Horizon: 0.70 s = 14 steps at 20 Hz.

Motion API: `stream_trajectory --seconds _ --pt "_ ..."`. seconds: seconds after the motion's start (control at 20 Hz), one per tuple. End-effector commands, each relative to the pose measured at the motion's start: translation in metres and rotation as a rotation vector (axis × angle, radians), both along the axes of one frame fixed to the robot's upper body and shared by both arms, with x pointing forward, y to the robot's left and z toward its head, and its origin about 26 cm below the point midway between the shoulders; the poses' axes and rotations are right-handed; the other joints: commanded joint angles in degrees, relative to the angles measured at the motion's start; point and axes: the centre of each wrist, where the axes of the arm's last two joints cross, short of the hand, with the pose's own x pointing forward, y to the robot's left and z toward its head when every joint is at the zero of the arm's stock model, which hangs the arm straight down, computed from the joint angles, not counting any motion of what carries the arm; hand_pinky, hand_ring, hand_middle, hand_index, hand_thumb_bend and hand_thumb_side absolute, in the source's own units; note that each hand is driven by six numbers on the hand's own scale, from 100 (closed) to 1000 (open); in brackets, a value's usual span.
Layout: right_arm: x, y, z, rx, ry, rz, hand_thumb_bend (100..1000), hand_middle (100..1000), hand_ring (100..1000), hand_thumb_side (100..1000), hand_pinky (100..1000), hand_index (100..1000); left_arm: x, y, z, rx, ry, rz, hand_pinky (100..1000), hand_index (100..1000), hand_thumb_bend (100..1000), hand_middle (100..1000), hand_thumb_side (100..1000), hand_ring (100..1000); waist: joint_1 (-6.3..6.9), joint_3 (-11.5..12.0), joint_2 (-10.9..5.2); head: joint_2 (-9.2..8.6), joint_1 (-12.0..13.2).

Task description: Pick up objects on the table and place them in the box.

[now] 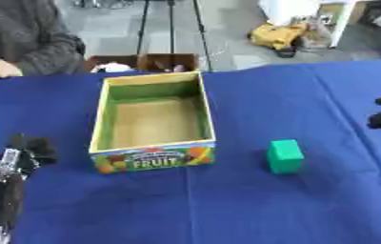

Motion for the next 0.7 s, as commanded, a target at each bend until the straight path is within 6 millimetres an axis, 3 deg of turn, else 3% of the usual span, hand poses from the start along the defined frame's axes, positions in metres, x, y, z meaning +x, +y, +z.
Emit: stream_trajectory --seconds 0.05,0.7 --pt "-0.0011 -0.0017 0.012 -0.025 -0.032 0.005 100 672 577 743 600 669 0.0006 0.0018 0.007 0.003 -0.022 0.004 672 700 406 563 987 596 -0.21 0.0 -0.94 -0.06 -0.1" --pt "0.0003 -0.0016 0.0157 -0.05 -0.033 0.018 100 673 578 734 601 671 0.0009 0.0018 0.0075 0.004 -0.023 0.004 672 700 406 563 986 596 -0.3 0.1 -0.94 -0.01 -0.1"
